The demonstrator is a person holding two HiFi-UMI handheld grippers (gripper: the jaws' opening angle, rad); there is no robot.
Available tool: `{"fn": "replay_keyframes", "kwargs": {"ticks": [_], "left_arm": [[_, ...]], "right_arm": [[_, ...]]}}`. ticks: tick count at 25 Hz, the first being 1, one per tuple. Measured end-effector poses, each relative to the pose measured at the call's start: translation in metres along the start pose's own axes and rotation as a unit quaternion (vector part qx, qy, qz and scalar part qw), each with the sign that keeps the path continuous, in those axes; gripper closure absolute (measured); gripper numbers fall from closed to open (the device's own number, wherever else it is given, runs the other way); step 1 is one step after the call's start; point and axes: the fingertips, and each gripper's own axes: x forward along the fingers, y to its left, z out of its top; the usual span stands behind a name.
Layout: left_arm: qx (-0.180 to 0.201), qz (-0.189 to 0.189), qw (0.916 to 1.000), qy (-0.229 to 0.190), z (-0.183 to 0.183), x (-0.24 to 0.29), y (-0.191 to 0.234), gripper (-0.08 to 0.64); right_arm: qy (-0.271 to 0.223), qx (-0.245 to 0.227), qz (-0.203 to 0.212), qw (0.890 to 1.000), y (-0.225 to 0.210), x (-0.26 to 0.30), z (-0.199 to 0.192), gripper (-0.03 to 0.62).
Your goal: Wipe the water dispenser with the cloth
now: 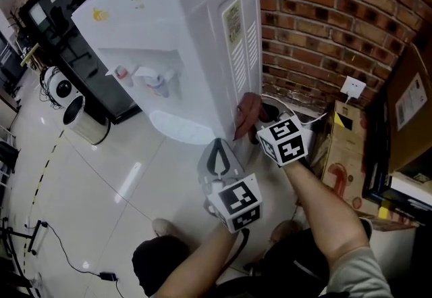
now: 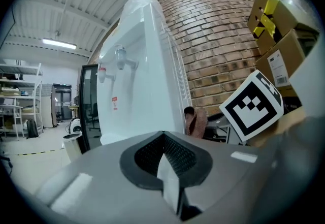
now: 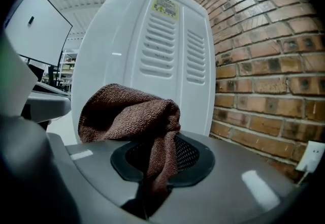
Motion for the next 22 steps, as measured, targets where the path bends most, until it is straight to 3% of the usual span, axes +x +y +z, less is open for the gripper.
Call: {"fn": "replay_keyframes", "kwargs": {"ticks": [15,22], "left_arm": [[-0.019,0.034,0.9924,0.116,-0.130,0.015,-0.001,0.560],[-0.027,0.043,0.9850,0.165,-0.182,0.030,0.001,0.560]], "right_arm": [[0.097,0.089,0.001,0.991,-0.002,0.035,-0.097,0.508],[0.130,0.095,0.024,0.987,0.013,0.045,-0.156,0.508]]}}
